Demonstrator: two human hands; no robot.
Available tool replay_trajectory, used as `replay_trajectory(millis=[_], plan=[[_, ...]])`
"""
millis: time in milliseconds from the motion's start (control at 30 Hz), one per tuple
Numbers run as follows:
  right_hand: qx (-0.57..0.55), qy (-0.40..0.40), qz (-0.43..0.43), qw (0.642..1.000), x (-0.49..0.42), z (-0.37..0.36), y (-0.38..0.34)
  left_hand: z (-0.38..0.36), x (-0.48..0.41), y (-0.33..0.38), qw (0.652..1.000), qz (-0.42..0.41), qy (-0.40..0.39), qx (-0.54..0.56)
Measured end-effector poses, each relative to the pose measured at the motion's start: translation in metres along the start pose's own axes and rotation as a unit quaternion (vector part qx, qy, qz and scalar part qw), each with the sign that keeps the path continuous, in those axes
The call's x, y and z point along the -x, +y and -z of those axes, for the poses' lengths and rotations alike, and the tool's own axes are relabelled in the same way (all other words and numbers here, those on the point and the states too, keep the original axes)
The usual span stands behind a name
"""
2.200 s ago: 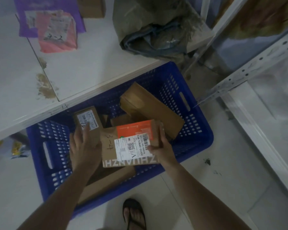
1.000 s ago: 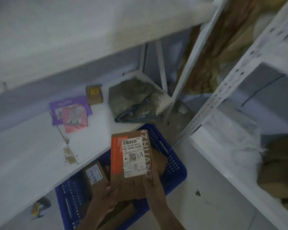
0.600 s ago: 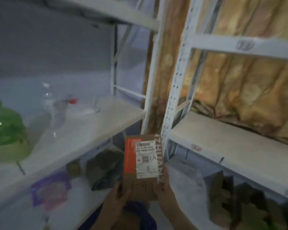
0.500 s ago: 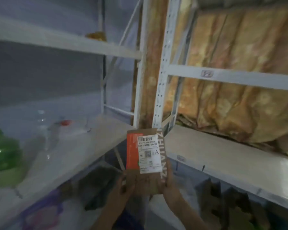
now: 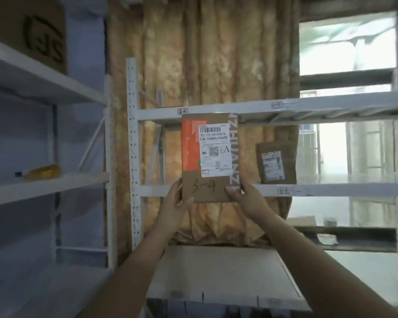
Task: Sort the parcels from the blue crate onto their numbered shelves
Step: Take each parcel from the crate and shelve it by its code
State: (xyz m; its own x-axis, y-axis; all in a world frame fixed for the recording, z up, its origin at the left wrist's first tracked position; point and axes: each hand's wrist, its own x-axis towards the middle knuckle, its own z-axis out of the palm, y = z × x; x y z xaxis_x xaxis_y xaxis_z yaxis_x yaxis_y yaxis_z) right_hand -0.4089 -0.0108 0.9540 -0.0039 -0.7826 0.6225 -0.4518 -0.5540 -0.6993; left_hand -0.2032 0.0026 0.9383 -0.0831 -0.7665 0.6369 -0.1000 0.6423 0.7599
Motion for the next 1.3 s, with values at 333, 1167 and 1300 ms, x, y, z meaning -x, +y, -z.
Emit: replay_trajectory(millis=[333,1167,1300], plan=[[-0.051,0.008,0.022,0.998,-0.02,0.134,-0.013,-0.124,-0.056,0.063,0.996,-0.079,-0.033,-0.005],[0.142,0.284,-0.077,0.945,0.072,0.523,0.168,-0.599,-0.065,0.092,0.985,-0.065,-0.156,0.041],[0.181,0.282,-0.09,0.938,0.065,0.564,0.193,-0.651,-0.077,0.083,0.984,-0.057,-0.167,0.036]])
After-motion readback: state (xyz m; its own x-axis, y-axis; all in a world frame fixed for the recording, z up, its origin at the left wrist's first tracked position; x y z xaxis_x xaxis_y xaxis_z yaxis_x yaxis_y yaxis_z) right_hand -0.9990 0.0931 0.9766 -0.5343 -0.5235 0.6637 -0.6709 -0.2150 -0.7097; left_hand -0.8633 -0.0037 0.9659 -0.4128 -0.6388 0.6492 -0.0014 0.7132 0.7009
